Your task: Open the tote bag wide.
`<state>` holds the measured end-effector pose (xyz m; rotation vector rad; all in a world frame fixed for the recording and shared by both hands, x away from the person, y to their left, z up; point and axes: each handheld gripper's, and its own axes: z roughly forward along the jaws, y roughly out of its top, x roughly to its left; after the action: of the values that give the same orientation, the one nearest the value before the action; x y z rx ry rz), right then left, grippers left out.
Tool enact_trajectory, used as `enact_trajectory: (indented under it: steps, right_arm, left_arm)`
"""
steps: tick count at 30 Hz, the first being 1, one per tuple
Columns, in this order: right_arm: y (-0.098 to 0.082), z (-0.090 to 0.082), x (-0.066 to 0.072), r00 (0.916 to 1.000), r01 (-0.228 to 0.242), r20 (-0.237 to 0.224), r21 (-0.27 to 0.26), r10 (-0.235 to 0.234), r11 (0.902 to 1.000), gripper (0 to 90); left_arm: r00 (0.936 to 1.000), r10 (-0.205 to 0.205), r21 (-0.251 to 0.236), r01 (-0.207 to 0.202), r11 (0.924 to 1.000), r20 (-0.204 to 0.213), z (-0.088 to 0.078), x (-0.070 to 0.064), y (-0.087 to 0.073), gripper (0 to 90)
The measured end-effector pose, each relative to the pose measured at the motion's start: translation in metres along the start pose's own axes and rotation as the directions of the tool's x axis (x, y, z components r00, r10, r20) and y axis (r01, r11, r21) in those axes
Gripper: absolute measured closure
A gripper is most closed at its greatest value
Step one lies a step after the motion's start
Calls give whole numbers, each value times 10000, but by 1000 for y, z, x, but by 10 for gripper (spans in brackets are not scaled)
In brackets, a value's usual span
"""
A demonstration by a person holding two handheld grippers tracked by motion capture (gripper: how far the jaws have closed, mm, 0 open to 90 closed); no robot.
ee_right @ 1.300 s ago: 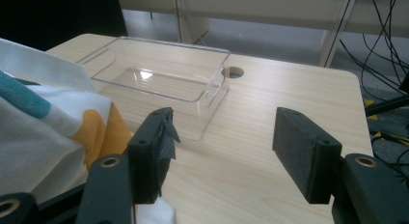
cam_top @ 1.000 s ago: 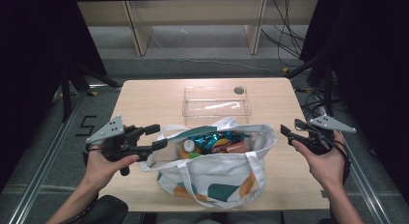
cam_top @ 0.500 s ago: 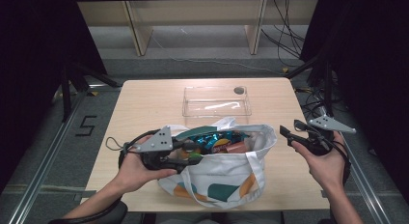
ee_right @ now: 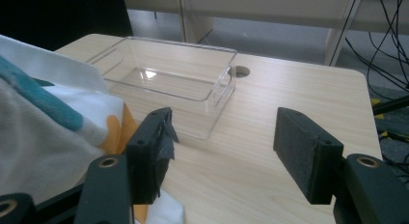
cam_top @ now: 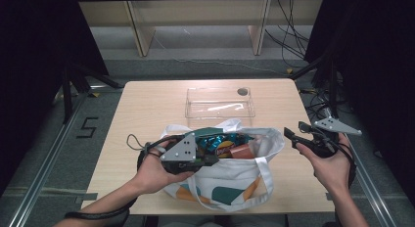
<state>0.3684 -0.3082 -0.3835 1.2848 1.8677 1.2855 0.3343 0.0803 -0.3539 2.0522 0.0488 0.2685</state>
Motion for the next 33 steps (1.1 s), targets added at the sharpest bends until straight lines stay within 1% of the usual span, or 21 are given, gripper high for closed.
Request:
enact_trajectory:
  steps: [2, 3, 4, 5, 7, 10, 11, 12, 13, 14, 15, 16, 17, 19, 20, 25, 26, 27, 28, 30, 33]
  right_arm:
    - [0, 0, 0, 10000, -1, 2, 6, 1, 10000, 396]
    - [0, 1, -3, 9997, 255, -64, -39, -255, 9997, 396]
    - [-1, 2, -1, 10000, 85, 42, -89, -84, 9999, 396]
    - [-1, 1, -1, 9999, 95, 48, -18, -95, 10000, 395]
    - [-1, 1, -1, 10000, 34, -17, 93, -34, 10000, 394]
    - [-2, 2, -1, 9998, 207, -7, 23, -207, 9998, 394]
    - [-2, 2, 1, 10000, -55, -35, 155, 56, 9999, 394]
    - [-2, 2, 0, 9999, 108, 0, 75, -108, 9999, 394]
    - [-2, 2, 0, 9999, 108, 0, 75, -108, 9999, 394]
    - [-1, 2, 0, 10000, 81, -3, 122, -81, 9999, 393]
    - [-1, 4, -1, 9998, 162, -123, 52, -161, 9999, 393]
    - [-2, 4, 1, 10000, 42, -36, 16, -41, 10000, 393]
    - [-2, 4, 1, 10000, 33, -39, 34, -33, 10000, 392]
    - [-2, 3, 2, 9999, 39, -134, 158, -37, 9999, 392]
    - [-2, 3, 3, 9997, -137, -179, 243, 141, 9996, 392]
    - [-2, 4, 4, 9998, -70, -173, 95, 71, 9999, 391]
    - [-3, 4, 4, 9997, 126, -216, 93, -124, 9999, 390]
    - [-3, 4, 4, 9997, 126, -216, 93, -124, 9999, 390]
    - [-2, 3, 5, 9999, 11, -137, 185, -9, 9998, 390]
    - [-1, 2, 8, 9996, -71, -276, 206, 77, 9998, 389]
    - [0, 1, 10, 9995, 56, -312, 224, -49, 9997, 389]
  left_arm:
    - [9999, 20, 31, -20, 10000, 136, 1, -2, 2, 886]
    - [9992, 135, 163, -141, 9998, 383, 6, -6, 2, 886]
    - [9986, 166, 239, -178, 9996, 495, 8, -9, 2, 887]
    - [9986, 166, 239, -178, 9996, 495, 8, -9, 2, 887]
    - [9972, 61, 457, -96, 9989, 751, 15, -15, -2, 887]
    - [9959, 103, 533, -151, 9985, 898, 18, -18, -5, 888]
    - [9955, 39, 606, -97, 9981, 946, 20, -21, -6, 887]
    - [9948, 13, 737, -88, 9972, 1018, 23, -25, -9, 888]
    - [9948, 13, 737, -88, 9972, 1018, 23, -25, -9, 888]
    - [9937, 16, 950, -123, 9954, 1120, 27, -27, -13, 888]
    - [9932, -111, 998, -5, 9950, 1156, 29, -28, -15, 888]
    - [9932, -111, 998, -5, 9950, 1156, 29, -28, -15, 888]
    - [9932, -295, 1151, 165, 9932, 1122, 34, -30, -20, 888]
    - [9931, -395, 1232, 258, 9920, 1102, 36, -31, -22, 888]
    - [9922, -499, 1340, 344, 9904, 1139, 42, -33, -28, 888]
    - [9924, -639, 1713, 453, 9842, 1047, 55, -36, -42, 888]
    - [9931, -615, 1962, 409, 9797, 1001, 61, -37, -48, 887]
    - [9931, -615, 1962, 409, 9797, 1001, 61, -37, -48, 888]
    - [9913, -809, 1998, 588, 9781, 1041, 64, -37, -52, 888]
    - [9907, -864, 2076, 631, 9762, 1051, 67, -38, -56, 887]
    - [9905, -977, 2113, 755, 9745, 965, 71, -38, -60, 886]
